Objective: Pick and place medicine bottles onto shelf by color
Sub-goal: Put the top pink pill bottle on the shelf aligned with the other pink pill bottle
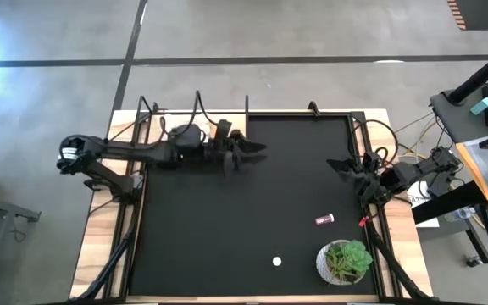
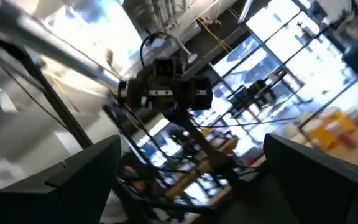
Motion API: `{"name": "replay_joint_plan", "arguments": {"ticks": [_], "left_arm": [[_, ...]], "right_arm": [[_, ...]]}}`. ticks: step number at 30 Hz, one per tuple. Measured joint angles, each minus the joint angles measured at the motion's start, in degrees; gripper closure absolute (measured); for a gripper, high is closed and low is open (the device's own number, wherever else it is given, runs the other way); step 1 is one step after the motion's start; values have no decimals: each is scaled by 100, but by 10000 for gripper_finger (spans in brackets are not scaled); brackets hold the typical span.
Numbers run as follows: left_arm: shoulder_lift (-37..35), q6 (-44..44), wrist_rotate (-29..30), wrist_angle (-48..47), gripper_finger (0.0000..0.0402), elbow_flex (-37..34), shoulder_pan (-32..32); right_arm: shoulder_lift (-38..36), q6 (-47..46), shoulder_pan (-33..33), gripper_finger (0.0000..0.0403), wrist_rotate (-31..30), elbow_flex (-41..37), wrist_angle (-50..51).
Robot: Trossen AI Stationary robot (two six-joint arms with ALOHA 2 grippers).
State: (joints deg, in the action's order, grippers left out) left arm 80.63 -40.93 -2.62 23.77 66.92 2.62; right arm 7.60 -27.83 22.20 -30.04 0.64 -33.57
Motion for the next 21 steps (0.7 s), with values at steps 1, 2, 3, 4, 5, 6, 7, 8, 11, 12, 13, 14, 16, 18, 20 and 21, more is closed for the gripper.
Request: {"name": "replay_joint_plan", "arguments": {"ticks": [1,2,3,4,5,6,7,8,11,12,13,14,16,18,20,21], "left_arm": [[48,382,40,124,116,2,-106],[75,774,114,198,116,2,-213],[81,1147,239,175,116,2,-336],[87,1455,404,157,116,2,-462],[87,1706,623,99,116,2,-568],[85,1913,856,22,116,2,-662],[82,2060,1066,-7,116,2,-732],[82,2169,1221,-10,116,2,-777],[82,2144,1323,26,116,2,-800],[80,2041,1323,31,116,2,-802],[80,1988,1319,31,116,2,-808],[80,1915,1319,29,116,2,-807],[80,1925,1310,51,116,2,-791],[80,1930,1329,160,116,2,-762],[78,1978,1350,149,116,2,-754],[78,2095,1353,104,116,2,-751]], "right_arm": [[0,-256,0,19,0,0,-22],[0,-508,0,19,0,0,-19],[2,-738,0,19,0,0,0],[5,-924,0,19,-2,0,19],[10,-1049,0,19,-2,0,20],[13,-1173,0,19,-2,0,20],[13,-1252,0,19,-4,0,20],[13,-1311,0,19,-4,0,9],[13,-1315,0,19,-5,0,-31],[13,-1315,0,19,-7,0,-75],[13,-1312,0,19,-8,0,-124],[13,-1314,0,19,-32,0,-173],[13,-1454,0,19,-174,0,-176],[18,-1631,0,19,-314,0,-170],[40,-1610,0,19,-468,0,-147],[50,-1560,0,19,-476,0,-139]]}}
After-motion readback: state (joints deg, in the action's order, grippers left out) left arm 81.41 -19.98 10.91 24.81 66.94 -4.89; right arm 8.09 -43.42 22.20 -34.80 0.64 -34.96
